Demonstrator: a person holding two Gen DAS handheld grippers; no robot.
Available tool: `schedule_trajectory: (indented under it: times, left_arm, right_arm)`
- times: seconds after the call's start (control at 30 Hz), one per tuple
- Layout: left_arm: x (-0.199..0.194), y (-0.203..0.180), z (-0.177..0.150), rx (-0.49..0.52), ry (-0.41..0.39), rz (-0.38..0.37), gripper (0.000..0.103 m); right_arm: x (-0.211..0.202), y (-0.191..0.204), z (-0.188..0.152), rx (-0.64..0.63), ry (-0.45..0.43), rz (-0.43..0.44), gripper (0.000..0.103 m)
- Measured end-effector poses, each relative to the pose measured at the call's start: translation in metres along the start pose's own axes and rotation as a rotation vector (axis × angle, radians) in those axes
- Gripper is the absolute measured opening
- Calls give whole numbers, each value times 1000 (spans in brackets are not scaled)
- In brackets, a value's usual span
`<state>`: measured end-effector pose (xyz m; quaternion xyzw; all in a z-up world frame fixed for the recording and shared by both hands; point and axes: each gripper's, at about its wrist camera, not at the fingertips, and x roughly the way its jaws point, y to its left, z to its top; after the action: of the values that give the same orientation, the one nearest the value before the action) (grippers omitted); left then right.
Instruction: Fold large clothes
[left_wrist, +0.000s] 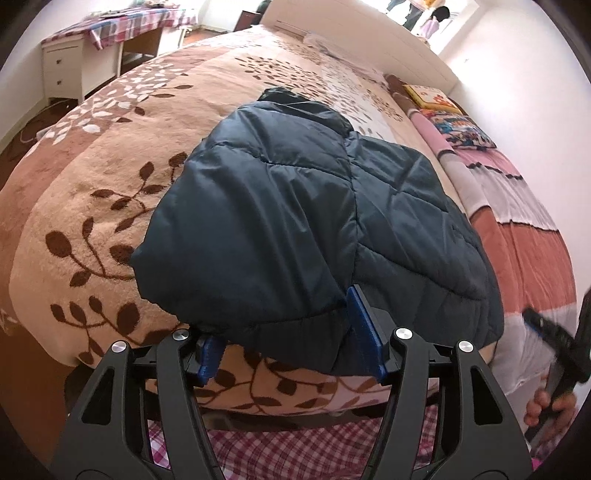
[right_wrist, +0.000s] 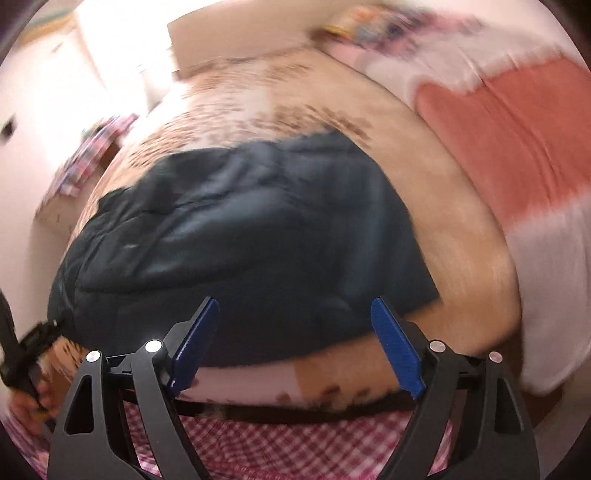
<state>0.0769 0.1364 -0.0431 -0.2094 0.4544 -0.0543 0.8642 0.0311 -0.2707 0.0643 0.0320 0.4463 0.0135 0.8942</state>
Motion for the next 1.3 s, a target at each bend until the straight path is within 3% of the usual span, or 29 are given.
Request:
schedule_trajectory:
  times: [0.13,0.2,0.43,0.63,0.83,1.1,1.3]
  left_arm:
    - [-2,0,0,-3,8,-7,60]
    - [-3,-1,0,0,6,-5,61]
    - [-4,-4,-1,4,7,17,62]
    - [-6,-7,-3,-11,11,46,63]
    - [-3,-10,0,-1,24,73,65]
    - [2,-10,6,-57,30,46,71]
    - [0,2,1,-160,39,-28,76]
  right_arm:
    - [17,28,21,-41,16,51,64]
    - [32,42,37,-47,67,103,58]
    - [87,92,78,-123,116,163,54]
    - [162,107,120,-121,193,129,45]
    - [228,105,152,-89,265,80,43]
    - [248,113,165,-124,269,50,43]
    - [220,95,170,-41,221,140,43]
